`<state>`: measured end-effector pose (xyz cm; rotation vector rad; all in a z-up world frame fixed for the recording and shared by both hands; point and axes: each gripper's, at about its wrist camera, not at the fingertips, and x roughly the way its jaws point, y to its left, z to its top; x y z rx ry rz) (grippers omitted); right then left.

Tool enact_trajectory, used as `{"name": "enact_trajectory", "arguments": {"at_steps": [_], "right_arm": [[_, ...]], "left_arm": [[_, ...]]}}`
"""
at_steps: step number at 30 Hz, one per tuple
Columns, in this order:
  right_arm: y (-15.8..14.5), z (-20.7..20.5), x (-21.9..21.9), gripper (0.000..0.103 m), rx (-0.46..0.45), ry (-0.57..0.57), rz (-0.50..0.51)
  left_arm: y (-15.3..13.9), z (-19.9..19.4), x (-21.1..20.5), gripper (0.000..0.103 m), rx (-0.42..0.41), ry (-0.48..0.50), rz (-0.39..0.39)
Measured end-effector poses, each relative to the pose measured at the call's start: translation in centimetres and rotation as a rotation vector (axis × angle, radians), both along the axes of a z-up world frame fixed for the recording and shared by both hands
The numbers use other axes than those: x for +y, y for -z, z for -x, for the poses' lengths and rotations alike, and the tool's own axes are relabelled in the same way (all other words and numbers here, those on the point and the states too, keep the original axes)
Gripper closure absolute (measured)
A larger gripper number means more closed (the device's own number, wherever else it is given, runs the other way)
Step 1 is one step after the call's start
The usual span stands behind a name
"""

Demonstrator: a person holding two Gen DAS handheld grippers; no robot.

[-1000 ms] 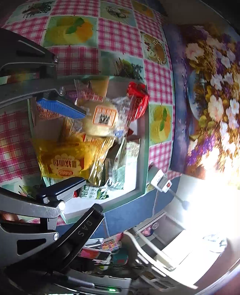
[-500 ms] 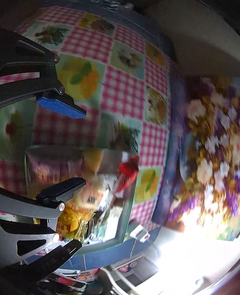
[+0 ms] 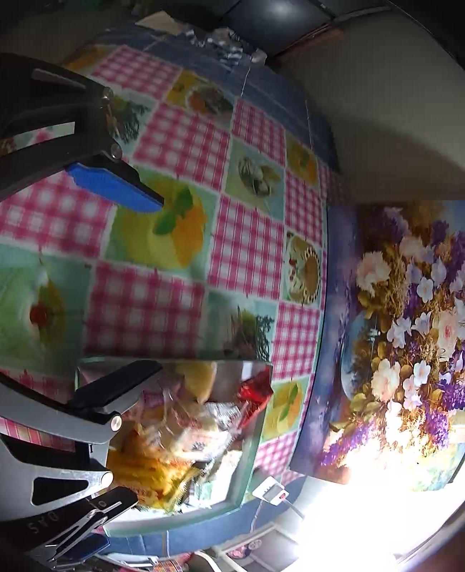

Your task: Organize snacks

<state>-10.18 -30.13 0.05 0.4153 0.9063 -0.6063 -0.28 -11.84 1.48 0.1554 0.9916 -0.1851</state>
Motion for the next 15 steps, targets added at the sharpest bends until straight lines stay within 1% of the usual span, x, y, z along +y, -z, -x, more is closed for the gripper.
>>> {"name": "enact_trajectory", "arguments": {"at_steps": [6,8,10,15], "right_arm": [[-0.7,0.3,0.5,0.0,-0.019,-0.01,0.003],[-0.7,0.3,0.7,0.0,-0.015,-0.02,-0.007],[-0.8,0.3,1.0,0.0,-0.011,-0.031,-0.008],[-1.1,0.3,1.8,0.0,0.002,-0.062,0.013]], "left_arm": [[0.0,1.3,1.4,0.018,-0.021,0.026,-0.056],[0.0,1.3,1.8,0.018,-0.012,0.019,-0.057],[-0.1,1.2,2.4,0.018,0.0,0.013,-0.041],[0.0,1.4,2.3,0.018,0.006,0.015,-0.064]]}}
